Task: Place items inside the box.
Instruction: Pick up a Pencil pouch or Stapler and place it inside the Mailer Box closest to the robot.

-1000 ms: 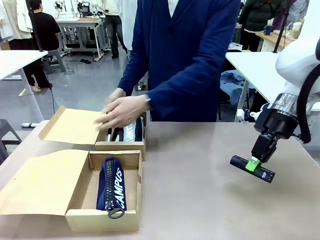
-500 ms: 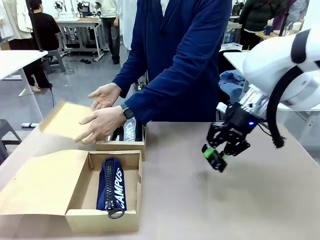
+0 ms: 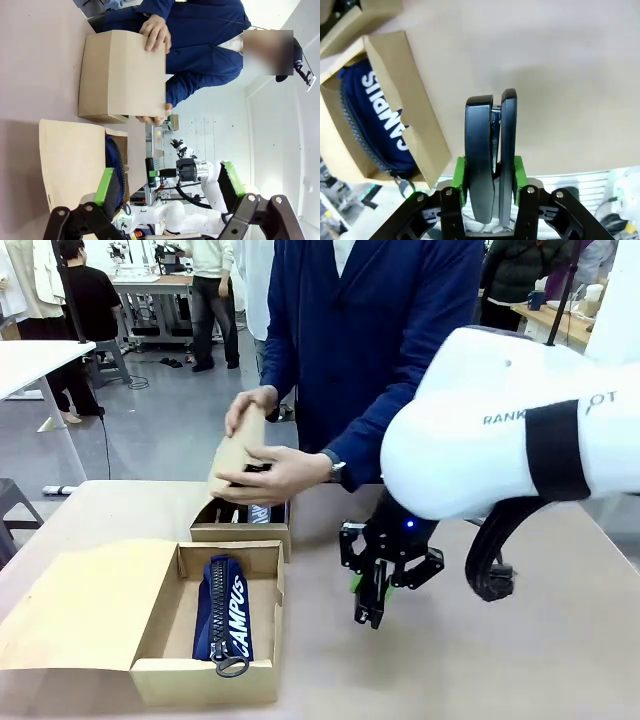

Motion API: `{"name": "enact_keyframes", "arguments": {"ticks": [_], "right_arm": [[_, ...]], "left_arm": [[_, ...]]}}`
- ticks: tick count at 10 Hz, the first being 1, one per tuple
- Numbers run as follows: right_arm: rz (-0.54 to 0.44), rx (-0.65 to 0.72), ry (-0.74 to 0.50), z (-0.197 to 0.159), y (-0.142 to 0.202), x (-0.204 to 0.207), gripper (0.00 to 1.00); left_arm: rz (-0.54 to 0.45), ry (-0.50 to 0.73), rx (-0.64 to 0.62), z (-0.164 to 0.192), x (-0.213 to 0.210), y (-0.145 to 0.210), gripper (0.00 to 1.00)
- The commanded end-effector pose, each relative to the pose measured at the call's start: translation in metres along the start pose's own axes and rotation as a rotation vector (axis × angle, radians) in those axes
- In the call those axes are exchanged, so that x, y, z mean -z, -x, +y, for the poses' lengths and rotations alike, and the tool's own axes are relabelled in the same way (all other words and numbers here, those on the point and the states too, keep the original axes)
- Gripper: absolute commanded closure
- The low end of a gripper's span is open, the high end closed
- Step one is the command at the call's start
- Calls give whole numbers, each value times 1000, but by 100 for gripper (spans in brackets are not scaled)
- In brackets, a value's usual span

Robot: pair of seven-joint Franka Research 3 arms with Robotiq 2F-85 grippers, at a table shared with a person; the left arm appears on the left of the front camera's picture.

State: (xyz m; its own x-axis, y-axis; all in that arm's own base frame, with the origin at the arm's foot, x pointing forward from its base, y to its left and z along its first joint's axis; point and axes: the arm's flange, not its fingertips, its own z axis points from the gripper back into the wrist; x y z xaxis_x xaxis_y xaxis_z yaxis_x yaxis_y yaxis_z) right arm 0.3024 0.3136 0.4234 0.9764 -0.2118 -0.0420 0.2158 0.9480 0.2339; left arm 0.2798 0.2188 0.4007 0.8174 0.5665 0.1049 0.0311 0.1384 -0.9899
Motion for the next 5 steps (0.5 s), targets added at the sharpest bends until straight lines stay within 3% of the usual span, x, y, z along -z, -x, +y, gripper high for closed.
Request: {"name": "enact_keyframes", "arguments": {"ticks": [1, 5], "right_arm": [[46, -41, -16, -14, -19, -15, 58], [123, -183, -147, -97, 2, -50, 58]], "left_arm": [[-5, 17, 19, -1, 1, 5, 0], [-5, 17, 19, -1, 1, 5, 0]]}}
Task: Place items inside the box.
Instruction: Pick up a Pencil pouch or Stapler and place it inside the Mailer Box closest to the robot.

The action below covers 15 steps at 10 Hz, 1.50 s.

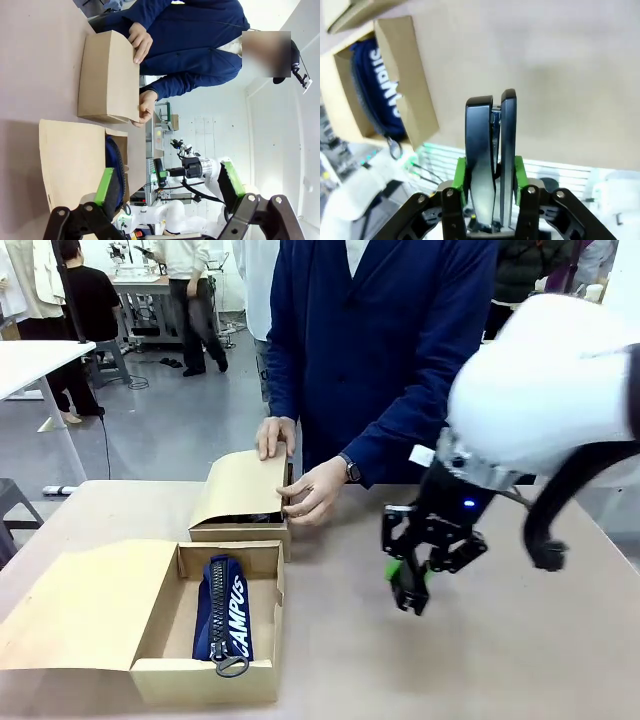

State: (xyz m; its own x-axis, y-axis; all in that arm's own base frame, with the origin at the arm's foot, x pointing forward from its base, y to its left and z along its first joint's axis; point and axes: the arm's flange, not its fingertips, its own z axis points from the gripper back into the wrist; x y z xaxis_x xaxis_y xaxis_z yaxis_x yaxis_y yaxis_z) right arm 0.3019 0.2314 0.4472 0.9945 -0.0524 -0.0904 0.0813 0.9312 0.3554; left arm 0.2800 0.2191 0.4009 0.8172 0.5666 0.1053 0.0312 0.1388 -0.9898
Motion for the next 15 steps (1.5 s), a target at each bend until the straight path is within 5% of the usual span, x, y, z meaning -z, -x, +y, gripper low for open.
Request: {"name": "enact_keyframes", "arguments": {"ticks": [1, 9, 12, 15], "right_arm": [[56, -70, -21, -35, 28, -11, 58], [60, -63, -10, -39, 26, -9, 58], [-20, -69, 15, -13, 19, -9, 58], [-76, -147, -55, 52, -1, 11, 58]], "left_arm": [[-5, 17, 19, 0, 1, 5, 0], [-5, 17, 19, 0, 1, 5, 0], [-5, 17, 19, 0, 1, 5, 0], [-5, 17, 19, 0, 1, 5, 0]]}}
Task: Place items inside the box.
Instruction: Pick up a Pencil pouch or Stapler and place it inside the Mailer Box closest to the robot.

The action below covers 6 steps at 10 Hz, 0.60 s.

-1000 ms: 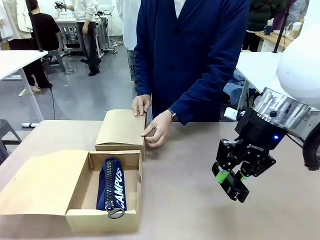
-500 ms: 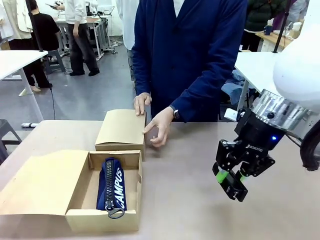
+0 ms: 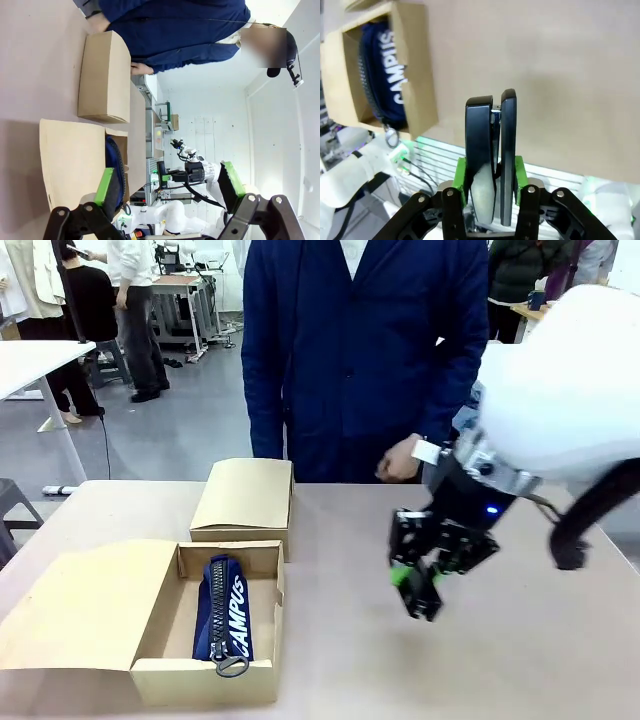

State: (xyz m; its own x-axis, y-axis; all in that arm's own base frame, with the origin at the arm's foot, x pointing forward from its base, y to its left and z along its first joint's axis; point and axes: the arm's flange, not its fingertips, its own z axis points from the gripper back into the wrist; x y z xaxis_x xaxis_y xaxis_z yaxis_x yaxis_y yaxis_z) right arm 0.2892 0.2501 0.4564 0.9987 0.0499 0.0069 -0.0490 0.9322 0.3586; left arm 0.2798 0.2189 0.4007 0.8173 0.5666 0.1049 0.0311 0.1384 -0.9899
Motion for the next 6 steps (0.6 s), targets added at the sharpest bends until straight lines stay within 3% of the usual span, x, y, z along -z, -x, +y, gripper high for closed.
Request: {"name": "enact_keyframes", "arguments": {"ticks": [1, 4, 6], "right_arm": [[-2, -80, -93, 61, -31, 29, 58], [133, -121, -67, 153, -60, 93, 58], [123, -137, -34, 179, -61, 118, 58]], "left_arm": [[-5, 17, 19, -1, 1, 5, 0], [-5, 17, 19, -1, 1, 5, 0], [-5, 17, 19, -1, 1, 5, 0]]}}
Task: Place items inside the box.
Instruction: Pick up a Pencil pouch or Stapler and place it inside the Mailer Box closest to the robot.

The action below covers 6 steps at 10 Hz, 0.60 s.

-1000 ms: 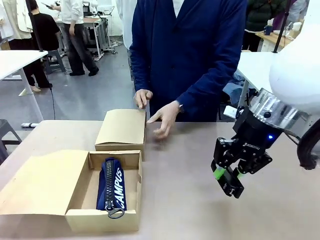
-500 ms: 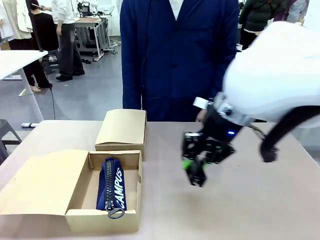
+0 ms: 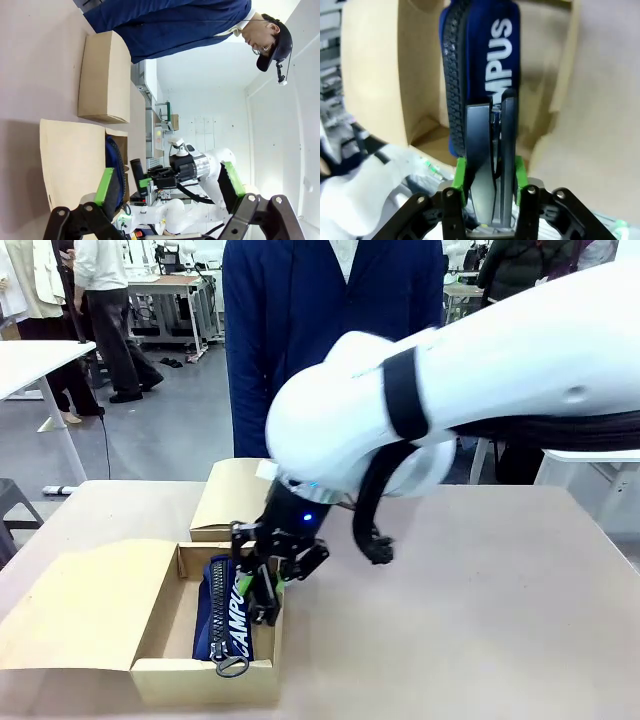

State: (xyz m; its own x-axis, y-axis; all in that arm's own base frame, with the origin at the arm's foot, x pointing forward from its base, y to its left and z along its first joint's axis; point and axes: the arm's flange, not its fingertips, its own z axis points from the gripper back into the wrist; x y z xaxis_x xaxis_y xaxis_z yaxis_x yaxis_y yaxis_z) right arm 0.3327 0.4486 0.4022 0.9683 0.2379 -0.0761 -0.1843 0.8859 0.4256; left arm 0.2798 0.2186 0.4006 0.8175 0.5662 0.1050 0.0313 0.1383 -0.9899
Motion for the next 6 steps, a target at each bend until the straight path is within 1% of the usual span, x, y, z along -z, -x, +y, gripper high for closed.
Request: {"name": "enact_keyframes", "arguments": {"ticks": [1, 3, 6], "right_arm": [[-23, 12, 57, 19, -12, 8, 58], [-49, 48, 93, 18, -14, 24, 58], [-65, 57, 88, 15, -14, 21, 58]], "left_arm": [[-6, 17, 19, -1, 1, 5, 0], [-6, 17, 19, -1, 1, 5, 0], [-6, 17, 19, -1, 1, 5, 0]]}}
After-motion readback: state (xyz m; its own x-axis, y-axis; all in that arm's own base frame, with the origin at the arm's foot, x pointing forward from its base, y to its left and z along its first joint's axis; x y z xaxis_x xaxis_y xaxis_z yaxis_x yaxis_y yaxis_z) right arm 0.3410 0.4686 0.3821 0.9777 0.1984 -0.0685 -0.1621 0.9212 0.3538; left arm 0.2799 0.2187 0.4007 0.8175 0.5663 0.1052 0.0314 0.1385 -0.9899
